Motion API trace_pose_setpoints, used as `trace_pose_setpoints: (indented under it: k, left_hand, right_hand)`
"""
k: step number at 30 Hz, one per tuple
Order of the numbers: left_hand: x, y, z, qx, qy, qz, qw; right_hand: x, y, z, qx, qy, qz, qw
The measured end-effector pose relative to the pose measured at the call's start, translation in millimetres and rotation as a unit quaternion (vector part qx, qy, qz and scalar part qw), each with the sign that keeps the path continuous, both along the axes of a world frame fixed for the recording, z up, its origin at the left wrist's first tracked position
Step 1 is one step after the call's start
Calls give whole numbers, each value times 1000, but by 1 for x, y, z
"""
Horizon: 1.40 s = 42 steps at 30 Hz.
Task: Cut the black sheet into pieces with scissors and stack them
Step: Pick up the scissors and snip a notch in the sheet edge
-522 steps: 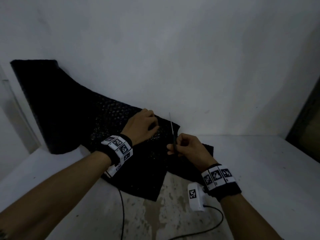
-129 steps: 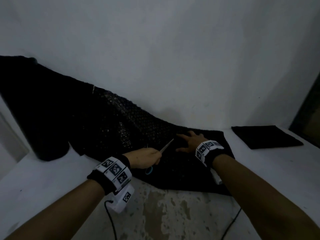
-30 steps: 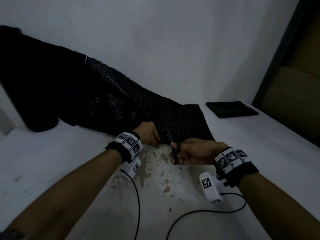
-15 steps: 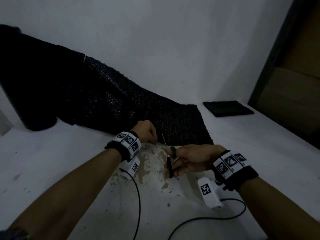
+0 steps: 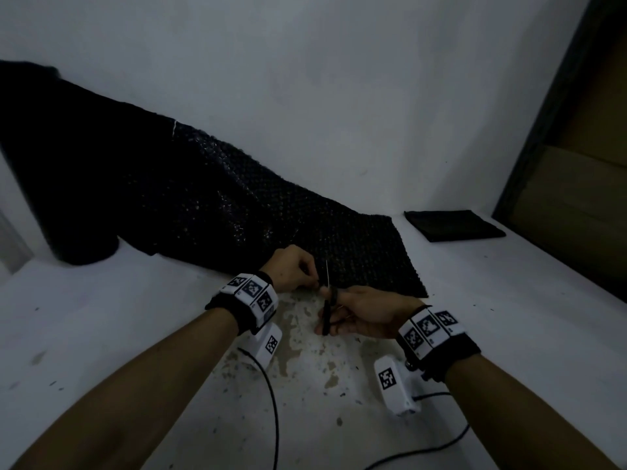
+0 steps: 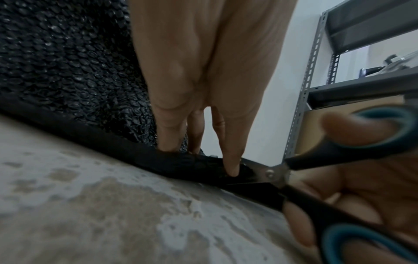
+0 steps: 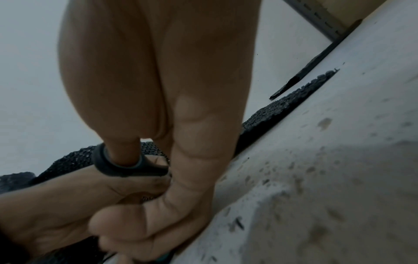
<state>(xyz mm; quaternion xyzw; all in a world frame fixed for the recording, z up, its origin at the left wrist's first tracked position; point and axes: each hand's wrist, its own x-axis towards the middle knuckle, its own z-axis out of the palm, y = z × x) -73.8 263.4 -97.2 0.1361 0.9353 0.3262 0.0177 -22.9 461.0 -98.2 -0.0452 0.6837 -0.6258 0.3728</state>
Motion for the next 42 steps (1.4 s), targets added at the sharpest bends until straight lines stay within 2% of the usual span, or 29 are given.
trace_pose_setpoints:
  k: [12,20,42]
  left_hand:
    - [-3,0,-4,5,5,-9,1000]
    - [-5,-1,-6,-4,-10,-14,1000]
    - [-5,0,-7,-4,-21,-2,1000]
  right_hand:
    - [-6,1,-6,-7,21,13,1000]
    - [-3,1,-12,-45,27,-2,999]
    - [5,0,-13,-21,51,-18,998]
